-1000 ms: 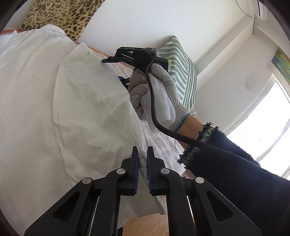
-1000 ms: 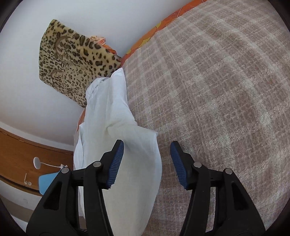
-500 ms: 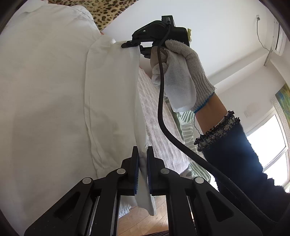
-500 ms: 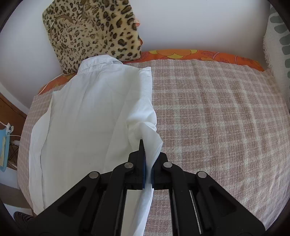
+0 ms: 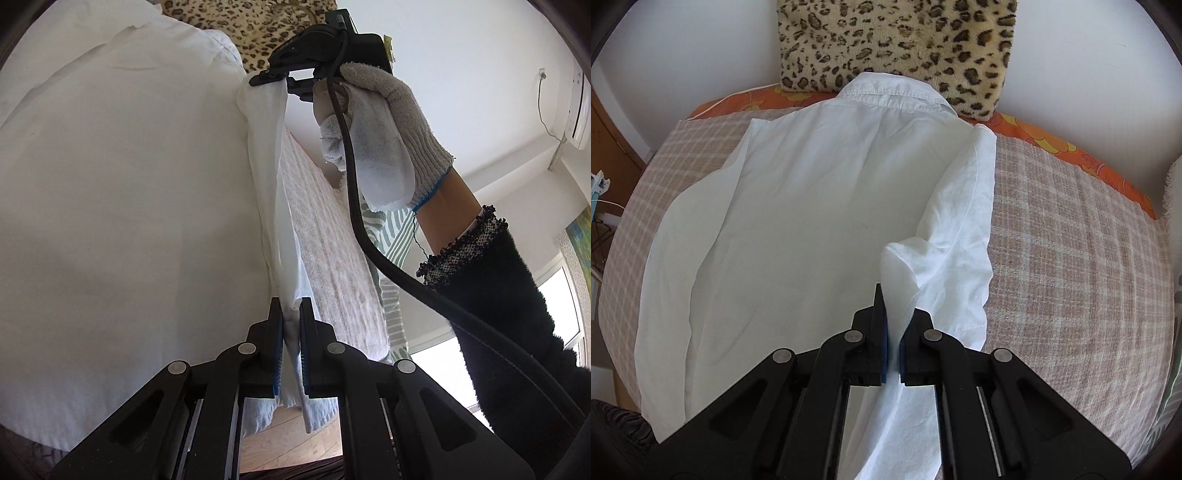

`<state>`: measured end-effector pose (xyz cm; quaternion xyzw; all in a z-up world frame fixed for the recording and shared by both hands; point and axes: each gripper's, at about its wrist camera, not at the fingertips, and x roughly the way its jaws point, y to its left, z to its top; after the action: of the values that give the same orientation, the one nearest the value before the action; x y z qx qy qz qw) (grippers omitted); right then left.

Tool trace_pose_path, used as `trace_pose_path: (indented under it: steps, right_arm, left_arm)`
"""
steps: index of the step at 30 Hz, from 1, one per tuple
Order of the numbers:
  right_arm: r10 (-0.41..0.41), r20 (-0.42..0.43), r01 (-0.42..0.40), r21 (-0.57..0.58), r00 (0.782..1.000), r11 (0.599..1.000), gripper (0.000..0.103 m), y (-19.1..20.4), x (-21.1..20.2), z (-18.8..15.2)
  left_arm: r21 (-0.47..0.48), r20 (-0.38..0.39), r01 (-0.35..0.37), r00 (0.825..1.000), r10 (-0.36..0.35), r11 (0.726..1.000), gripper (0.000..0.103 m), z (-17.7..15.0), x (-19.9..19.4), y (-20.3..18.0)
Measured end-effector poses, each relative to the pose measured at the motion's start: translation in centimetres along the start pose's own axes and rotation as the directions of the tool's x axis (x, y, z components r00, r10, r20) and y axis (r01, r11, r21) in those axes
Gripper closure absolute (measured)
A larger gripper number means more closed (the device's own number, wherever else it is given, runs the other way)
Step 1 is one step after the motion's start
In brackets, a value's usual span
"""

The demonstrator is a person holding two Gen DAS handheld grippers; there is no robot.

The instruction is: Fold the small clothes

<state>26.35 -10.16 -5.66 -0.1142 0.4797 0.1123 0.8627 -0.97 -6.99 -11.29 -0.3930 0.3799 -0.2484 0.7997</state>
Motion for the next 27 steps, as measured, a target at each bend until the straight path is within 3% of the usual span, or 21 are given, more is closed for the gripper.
trace_pose_path:
  steps: [9,12,14,17,18,20,23,27]
  right_arm:
    - [-0.039,-0.035,0.036,-0.085,0.999,0.996,0.098,4.5,3.8,-0.8]
    - [0.017,-0.044,-0.022,-0.126,0.999,0.992,0.092,4.9,4.1,-1.2]
    - [0.117,-0.018,-0.118,-0.101,0.993,0.988,0.079,4.0,2.7,-1.3]
    - [0.283,0.131,-0.283,-0.015,0.950,0.959,0.065,0.1,-1.0,-1.7]
    - [0.279,0.191,-0.288,0.021,0.941,0.957,0.065,-1.6,-1.9,-1.7]
    - [0.209,0.243,-0.242,0.113,0.947,0.964,0.065,-4.9,-2.3,-1.5]
    - [0.201,0.224,-0.241,0.168,0.954,0.956,0.083,-7.6,-1.0,-1.1]
    - [0.180,0.170,-0.202,0.120,0.969,0.972,0.083,-6.9,2.5,0.2]
  left_arm:
    - [-0.008,-0.012,-0.045,0.999,0.045,0.999,0.097,0.2,0.0,1.4]
    - [0.017,-0.011,-0.051,0.999,0.052,0.999,0.097,0.1,0.0,1.0]
    - [0.009,-0.015,-0.047,0.999,0.047,0.999,0.097,0.2,0.1,1.1]
    - [0.018,-0.015,-0.048,0.999,0.048,0.999,0.097,0.5,-0.5,1.3]
    - [0.024,-0.016,-0.051,0.999,0.051,0.998,0.097,0.5,-0.6,1.3]
    - [0.023,-0.020,-0.053,0.998,0.054,0.998,0.097,0.6,-0.5,1.3]
    - [0.039,-0.028,-0.061,0.998,0.062,0.997,0.097,0.4,-0.5,1.4]
    - [0.062,-0.037,-0.072,0.997,0.074,0.996,0.097,0.8,-0.3,1.0]
